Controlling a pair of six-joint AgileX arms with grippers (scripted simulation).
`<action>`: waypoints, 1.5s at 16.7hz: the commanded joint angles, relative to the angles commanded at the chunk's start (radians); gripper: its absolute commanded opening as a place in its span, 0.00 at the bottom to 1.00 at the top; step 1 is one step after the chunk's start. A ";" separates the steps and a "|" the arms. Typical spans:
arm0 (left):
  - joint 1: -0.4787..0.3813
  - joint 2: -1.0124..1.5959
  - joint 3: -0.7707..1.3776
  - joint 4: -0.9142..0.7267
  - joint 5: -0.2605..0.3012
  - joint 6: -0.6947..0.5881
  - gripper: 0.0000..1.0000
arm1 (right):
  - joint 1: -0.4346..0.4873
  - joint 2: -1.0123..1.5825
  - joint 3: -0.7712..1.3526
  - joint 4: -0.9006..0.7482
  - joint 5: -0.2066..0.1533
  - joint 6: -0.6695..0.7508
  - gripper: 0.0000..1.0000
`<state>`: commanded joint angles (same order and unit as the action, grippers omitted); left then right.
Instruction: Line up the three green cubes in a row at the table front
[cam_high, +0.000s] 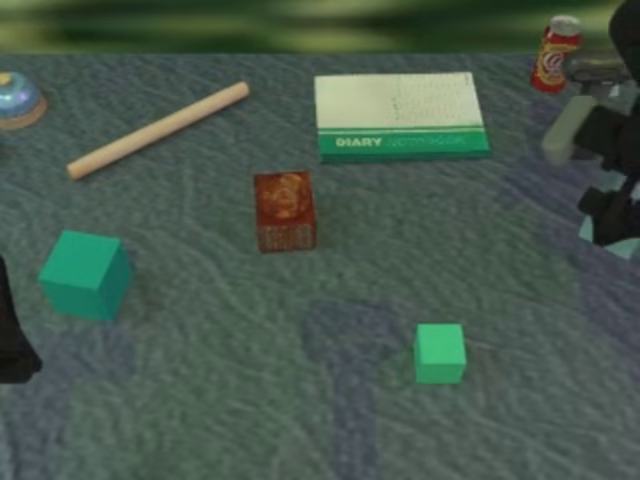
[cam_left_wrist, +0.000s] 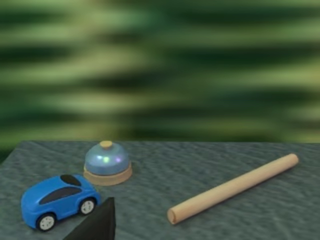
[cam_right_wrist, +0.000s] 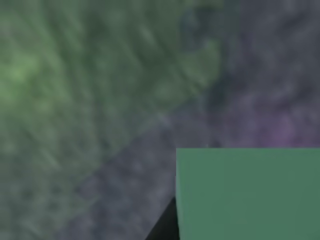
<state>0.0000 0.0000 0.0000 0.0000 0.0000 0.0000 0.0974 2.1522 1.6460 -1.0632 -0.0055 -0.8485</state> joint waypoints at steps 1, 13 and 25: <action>0.000 0.000 0.000 0.000 0.000 0.000 1.00 | 0.023 0.003 0.007 -0.005 0.000 0.001 0.00; 0.000 0.000 0.000 0.000 0.000 0.000 1.00 | 0.655 0.005 0.088 -0.080 0.002 0.058 0.00; 0.000 0.000 0.000 0.000 0.000 0.000 1.00 | 0.675 0.055 -0.037 0.106 0.002 0.062 0.00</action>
<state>0.0000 0.0000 0.0000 0.0000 0.0000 0.0000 0.7721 2.2077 1.6092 -0.9573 -0.0031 -0.7864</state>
